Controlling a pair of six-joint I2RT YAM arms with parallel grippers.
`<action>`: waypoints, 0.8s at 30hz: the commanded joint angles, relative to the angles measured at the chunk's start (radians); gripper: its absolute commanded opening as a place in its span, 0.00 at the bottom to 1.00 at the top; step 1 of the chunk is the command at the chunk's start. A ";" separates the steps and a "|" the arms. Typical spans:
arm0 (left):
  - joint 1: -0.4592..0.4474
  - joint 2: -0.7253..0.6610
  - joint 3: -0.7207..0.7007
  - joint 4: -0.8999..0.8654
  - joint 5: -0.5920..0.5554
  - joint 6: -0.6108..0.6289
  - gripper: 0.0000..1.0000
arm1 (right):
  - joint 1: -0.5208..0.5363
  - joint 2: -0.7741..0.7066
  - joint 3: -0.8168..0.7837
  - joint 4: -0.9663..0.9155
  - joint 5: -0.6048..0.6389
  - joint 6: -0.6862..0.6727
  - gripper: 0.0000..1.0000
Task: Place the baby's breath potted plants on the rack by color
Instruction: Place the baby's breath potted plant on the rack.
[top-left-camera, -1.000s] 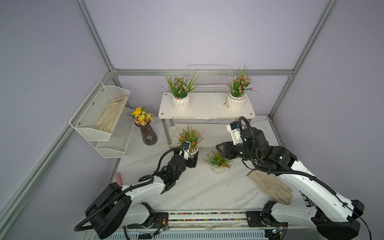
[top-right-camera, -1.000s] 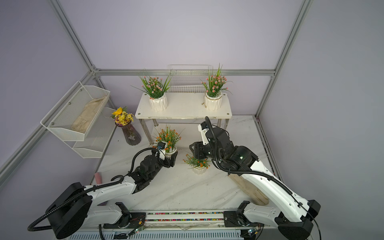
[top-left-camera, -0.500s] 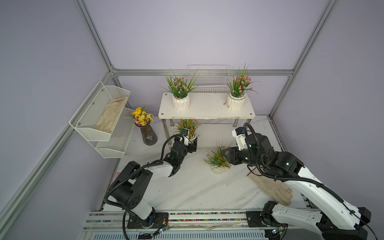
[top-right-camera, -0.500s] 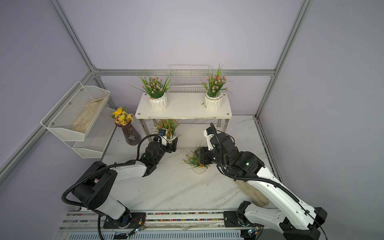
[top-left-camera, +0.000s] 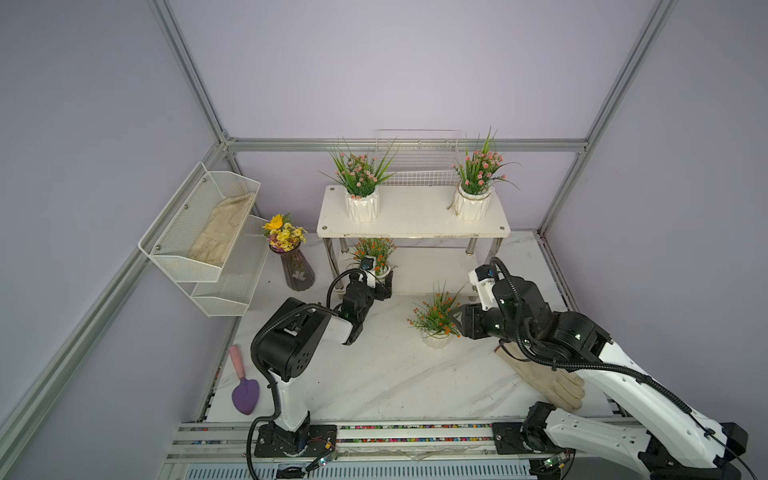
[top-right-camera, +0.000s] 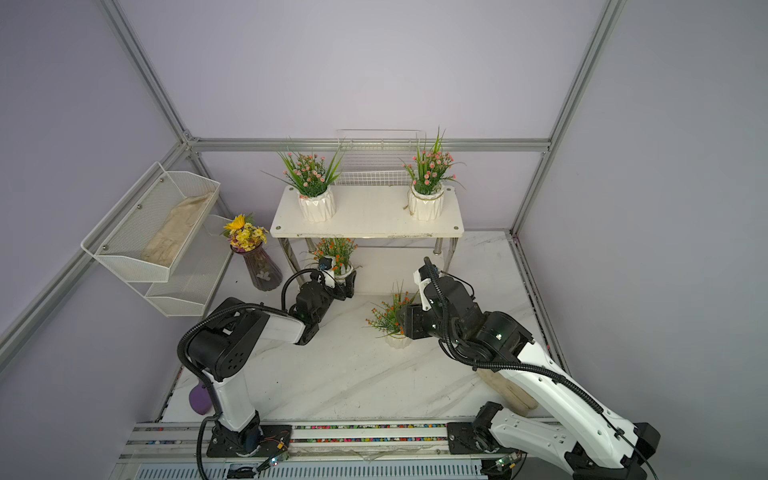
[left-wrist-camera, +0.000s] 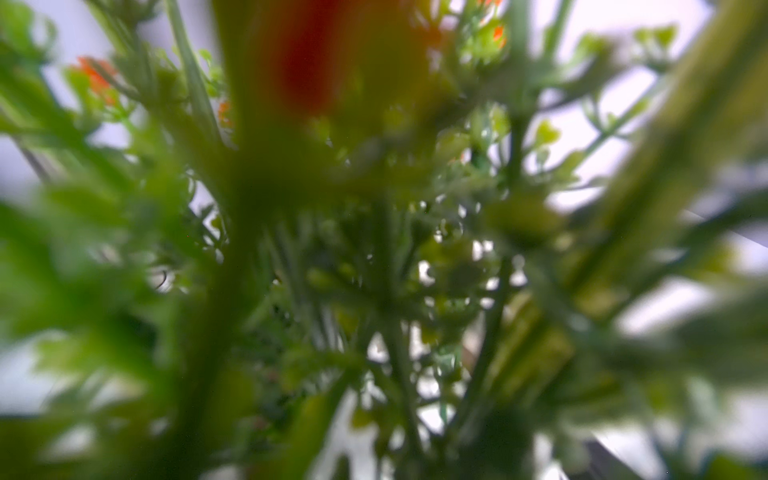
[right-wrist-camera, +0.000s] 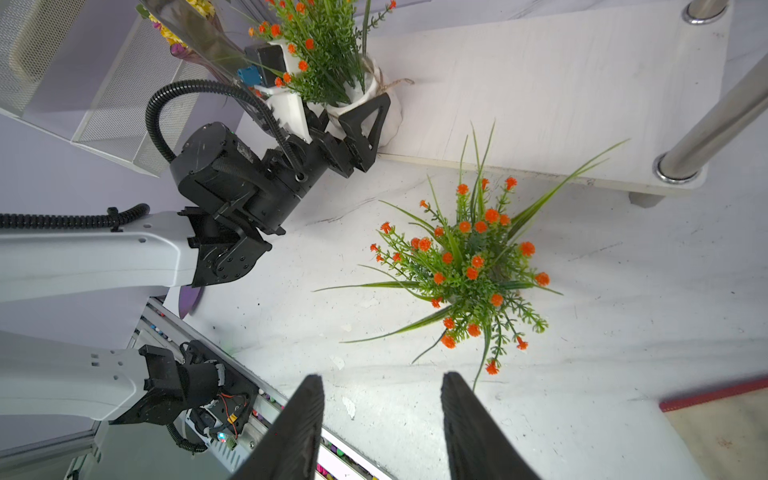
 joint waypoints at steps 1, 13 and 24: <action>0.012 0.020 0.114 0.154 -0.001 -0.006 0.14 | -0.003 -0.023 -0.003 -0.007 0.014 0.024 0.49; 0.028 0.081 0.179 0.108 -0.005 0.004 0.53 | -0.002 -0.036 -0.032 0.004 0.010 0.033 0.50; 0.030 -0.018 0.129 0.035 0.037 0.018 1.00 | -0.002 -0.032 -0.045 0.025 0.005 0.036 0.54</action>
